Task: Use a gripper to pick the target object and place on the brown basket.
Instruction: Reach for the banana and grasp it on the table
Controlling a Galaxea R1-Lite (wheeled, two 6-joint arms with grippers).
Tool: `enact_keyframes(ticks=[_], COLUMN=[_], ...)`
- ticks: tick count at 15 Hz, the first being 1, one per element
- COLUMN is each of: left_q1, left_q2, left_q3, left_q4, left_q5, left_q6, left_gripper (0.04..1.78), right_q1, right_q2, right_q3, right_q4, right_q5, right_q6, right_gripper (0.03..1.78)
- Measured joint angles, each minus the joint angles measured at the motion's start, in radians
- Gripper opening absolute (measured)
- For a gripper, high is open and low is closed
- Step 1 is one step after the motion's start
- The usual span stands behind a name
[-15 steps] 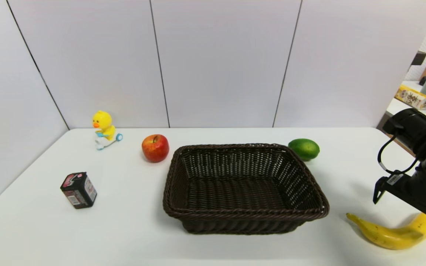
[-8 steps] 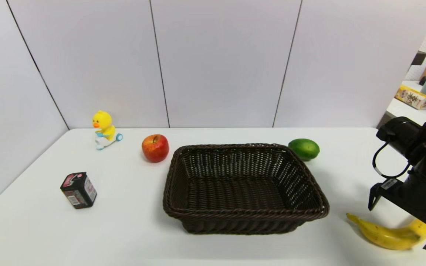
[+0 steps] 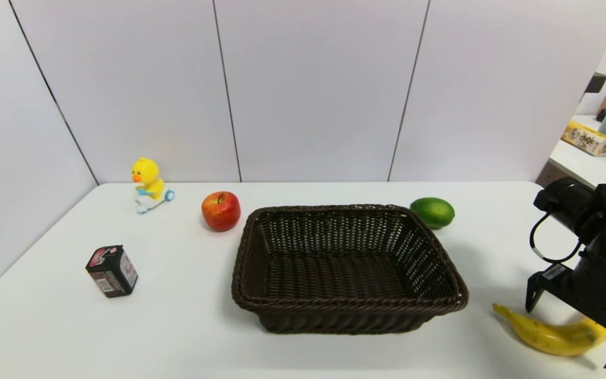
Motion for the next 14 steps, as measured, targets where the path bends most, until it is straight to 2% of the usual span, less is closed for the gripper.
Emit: enact_keyframes(ticks=[1, 4, 8, 9, 14], left_q1=[0.0, 0.0, 0.0, 0.0, 0.0], left_q2=[0.0, 0.0, 0.0, 0.0, 0.0], left_q3=[0.0, 0.0, 0.0, 0.0, 0.0], left_q4=[0.0, 0.0, 0.0, 0.0, 0.0], left_q5=[0.0, 0.0, 0.0, 0.0, 0.0], left_q6=[0.0, 0.0, 0.0, 0.0, 0.0], left_gripper=[1.69, 1.69, 1.69, 1.69, 1.69], right_q1=[0.0, 0.0, -0.001, 0.0, 0.0], right_q2=[0.003, 0.009, 0.014, 0.014, 0.015], right_q3=[0.001, 0.004, 0.004, 0.004, 0.003], right_q4=[0.002, 0.004, 0.003, 0.002, 0.002], right_q5=[0.0, 0.012, 0.029, 0.033, 0.031], right_q6=[0.006, 0.01, 0.032, 0.032, 0.03], right_gripper=[1.7, 1.18, 0.73, 0.47, 0.47])
